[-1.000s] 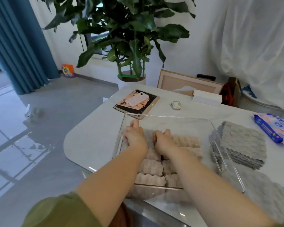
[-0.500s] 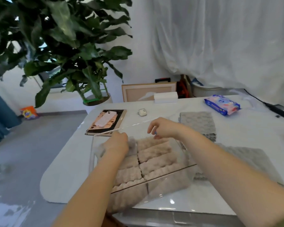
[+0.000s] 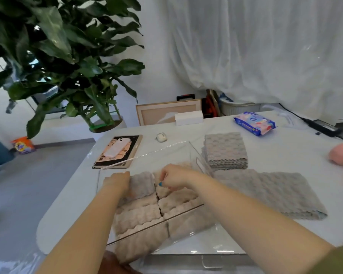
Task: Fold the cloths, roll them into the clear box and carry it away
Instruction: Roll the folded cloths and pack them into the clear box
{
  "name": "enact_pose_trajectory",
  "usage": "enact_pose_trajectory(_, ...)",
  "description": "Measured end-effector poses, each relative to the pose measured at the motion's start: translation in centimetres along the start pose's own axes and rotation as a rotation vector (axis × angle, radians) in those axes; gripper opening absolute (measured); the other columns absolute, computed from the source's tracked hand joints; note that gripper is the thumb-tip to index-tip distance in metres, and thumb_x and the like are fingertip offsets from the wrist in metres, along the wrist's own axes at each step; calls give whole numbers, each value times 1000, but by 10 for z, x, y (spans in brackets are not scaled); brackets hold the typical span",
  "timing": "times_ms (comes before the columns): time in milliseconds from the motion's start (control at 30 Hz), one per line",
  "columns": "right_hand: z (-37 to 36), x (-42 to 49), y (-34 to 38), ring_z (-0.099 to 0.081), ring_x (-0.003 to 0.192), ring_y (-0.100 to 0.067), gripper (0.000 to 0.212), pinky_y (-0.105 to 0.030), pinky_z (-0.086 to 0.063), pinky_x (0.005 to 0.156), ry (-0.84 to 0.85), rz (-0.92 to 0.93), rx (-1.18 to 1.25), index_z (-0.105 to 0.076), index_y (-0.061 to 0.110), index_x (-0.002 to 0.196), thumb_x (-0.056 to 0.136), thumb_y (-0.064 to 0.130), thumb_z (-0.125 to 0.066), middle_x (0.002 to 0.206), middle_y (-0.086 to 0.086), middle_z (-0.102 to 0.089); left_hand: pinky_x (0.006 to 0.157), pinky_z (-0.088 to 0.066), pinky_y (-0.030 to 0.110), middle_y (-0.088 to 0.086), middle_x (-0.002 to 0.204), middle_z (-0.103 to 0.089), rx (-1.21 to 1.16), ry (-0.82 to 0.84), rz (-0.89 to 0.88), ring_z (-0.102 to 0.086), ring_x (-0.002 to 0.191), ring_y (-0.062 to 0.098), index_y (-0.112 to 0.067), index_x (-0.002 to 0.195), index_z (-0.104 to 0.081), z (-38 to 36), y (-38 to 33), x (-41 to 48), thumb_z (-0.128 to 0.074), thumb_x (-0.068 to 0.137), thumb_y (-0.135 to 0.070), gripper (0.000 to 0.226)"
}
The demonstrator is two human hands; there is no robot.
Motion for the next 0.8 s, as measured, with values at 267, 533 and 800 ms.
enact_pose_trajectory(267,-72,36,18,-54,115,-33,46,-42,-47,97,263,39,-255,-54,11,130,88,-3,-42,131,-15,-54,72,-45,35,8,110,-60,126,-203,-125,-60,100,28,-14,106,-50,-5,9,10,-58,81,-11,26)
enact_pose_trajectory(533,-70,53,12,-44,125,-29,51,-35,-39,101,179,41,-275,-45,20,137,88,3,-40,140,-11,-45,70,-42,35,13,118,-57,156,-94,-100,-58,106,31,-8,135,-25,-13,7,14,-64,84,-9,64)
enact_pose_trajectory(800,-75,52,6,-48,115,-30,42,-33,-39,83,227,-3,-308,-42,13,131,90,4,-39,132,-13,-48,74,-40,33,10,117,-57,328,-108,-194,-58,105,29,-10,141,-20,-17,-1,14,-62,84,-7,71)
Point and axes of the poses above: each hand's wrist, its own x-axis towards the middle knuckle, its own z-axis out of the back of the hand, y = z × x, the point moved 5 cm from there along x, towards the middle knuckle
